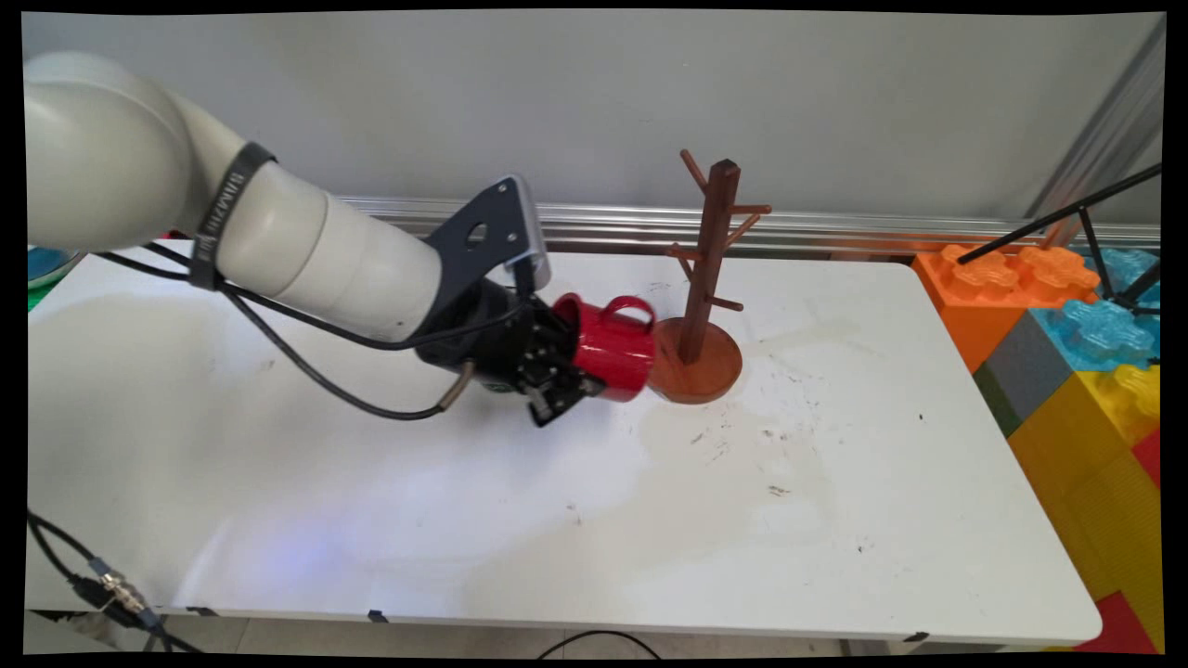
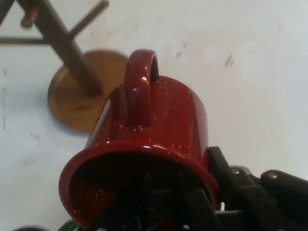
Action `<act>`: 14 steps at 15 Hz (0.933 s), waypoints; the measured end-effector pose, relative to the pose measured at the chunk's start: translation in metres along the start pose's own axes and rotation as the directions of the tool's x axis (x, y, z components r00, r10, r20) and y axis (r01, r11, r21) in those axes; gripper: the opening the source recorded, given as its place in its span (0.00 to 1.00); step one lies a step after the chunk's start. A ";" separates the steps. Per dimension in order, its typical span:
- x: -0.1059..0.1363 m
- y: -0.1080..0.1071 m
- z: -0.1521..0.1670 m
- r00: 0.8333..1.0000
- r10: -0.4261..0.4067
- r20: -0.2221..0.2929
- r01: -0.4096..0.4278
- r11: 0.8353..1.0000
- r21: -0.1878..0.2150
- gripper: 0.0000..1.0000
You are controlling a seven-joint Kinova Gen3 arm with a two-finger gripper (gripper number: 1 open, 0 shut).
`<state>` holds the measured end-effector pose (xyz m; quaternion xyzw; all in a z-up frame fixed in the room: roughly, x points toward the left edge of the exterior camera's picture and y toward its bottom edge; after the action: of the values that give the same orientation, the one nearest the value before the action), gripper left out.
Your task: Place the picked object on the table
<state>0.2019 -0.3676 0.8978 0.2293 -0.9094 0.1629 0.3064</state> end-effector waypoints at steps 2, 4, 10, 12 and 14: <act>-0.003 -0.002 -0.005 0.998 0.028 0.051 -0.029 1.000 0.010 0.00; -0.006 -0.004 -0.008 0.994 0.049 0.099 -0.051 0.999 0.017 0.00; -0.009 -0.001 -0.010 0.967 0.099 0.236 -0.106 0.994 0.018 0.00; -0.010 0.002 -0.008 0.951 0.111 0.288 -0.120 0.993 0.012 0.00; -0.011 0.004 -0.006 0.938 0.119 0.325 -0.128 0.992 0.006 0.00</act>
<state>0.2105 -0.3582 0.8947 0.1996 -0.9577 0.1540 0.1389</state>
